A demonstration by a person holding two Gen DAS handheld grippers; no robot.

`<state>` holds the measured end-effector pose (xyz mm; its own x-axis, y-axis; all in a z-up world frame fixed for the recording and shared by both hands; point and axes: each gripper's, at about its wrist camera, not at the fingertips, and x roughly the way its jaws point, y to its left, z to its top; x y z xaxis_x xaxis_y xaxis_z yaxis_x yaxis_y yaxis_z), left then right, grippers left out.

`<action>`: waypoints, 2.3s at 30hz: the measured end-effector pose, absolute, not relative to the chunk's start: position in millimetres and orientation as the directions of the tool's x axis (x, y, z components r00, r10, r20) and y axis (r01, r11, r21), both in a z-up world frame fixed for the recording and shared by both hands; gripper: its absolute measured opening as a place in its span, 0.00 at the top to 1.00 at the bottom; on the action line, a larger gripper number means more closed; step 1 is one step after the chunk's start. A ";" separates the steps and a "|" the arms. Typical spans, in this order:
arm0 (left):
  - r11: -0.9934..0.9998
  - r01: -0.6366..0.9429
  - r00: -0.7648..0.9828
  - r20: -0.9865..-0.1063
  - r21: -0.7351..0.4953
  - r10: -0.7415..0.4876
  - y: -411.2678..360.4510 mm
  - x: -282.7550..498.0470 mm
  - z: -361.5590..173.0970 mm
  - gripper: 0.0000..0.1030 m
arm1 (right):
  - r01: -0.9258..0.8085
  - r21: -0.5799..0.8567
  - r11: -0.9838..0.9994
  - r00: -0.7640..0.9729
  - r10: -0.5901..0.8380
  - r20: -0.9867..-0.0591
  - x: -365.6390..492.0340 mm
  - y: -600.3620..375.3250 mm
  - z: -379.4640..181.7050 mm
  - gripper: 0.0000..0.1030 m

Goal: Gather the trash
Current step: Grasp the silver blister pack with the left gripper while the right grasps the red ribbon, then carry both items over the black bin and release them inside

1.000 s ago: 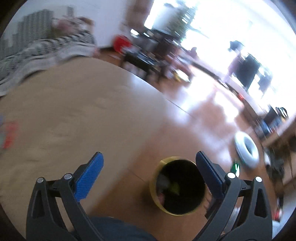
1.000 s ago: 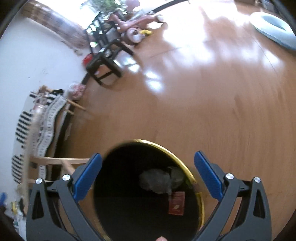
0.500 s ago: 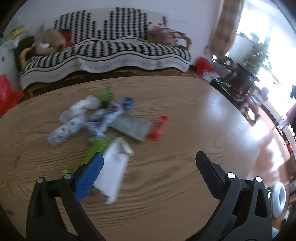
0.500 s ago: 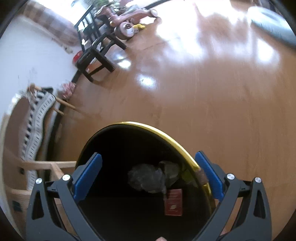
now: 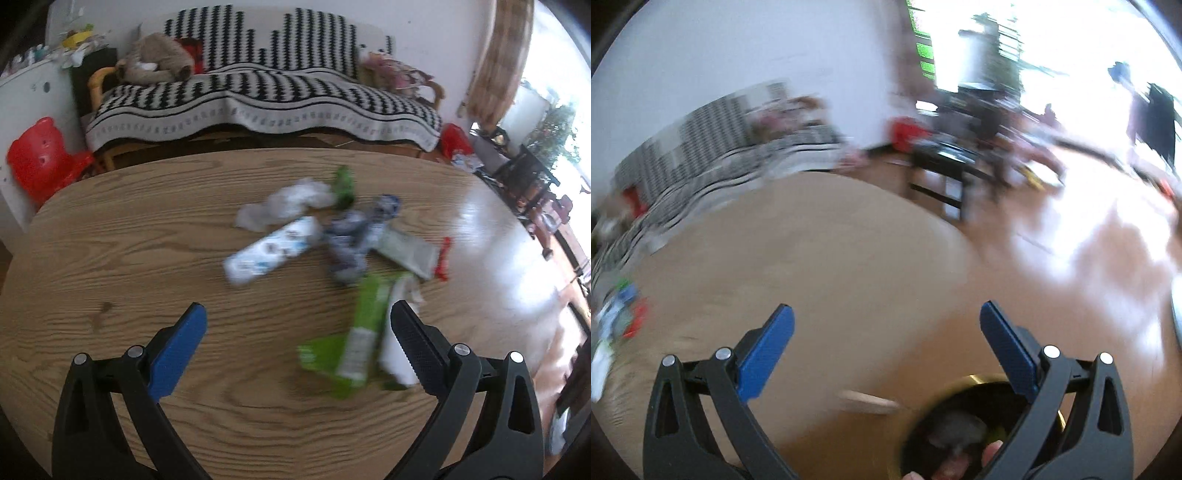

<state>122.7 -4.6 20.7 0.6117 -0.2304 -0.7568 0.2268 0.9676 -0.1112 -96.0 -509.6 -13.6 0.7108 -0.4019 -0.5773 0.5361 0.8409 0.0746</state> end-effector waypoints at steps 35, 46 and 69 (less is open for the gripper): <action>0.943 0.321 0.480 -0.874 0.092 -0.078 -15.9 218.6 -50.0 0.05 | 0.145 -0.108 0.984 0.448 -0.162 -0.879 155.0 -341.2 -62.9 0.06; 0.926 0.373 0.500 -0.852 0.051 -0.155 -12.8 219.2 -40.9 0.88 | 0.081 -0.021 0.996 0.444 -0.055 -0.894 150.4 -338.0 -52.4 0.91; 0.832 0.554 0.518 -0.767 -0.035 -0.378 -139.9 122.6 45.1 0.88 | 0.166 0.063 0.984 0.589 -0.048 -0.807 39.0 -411.1 27.1 0.91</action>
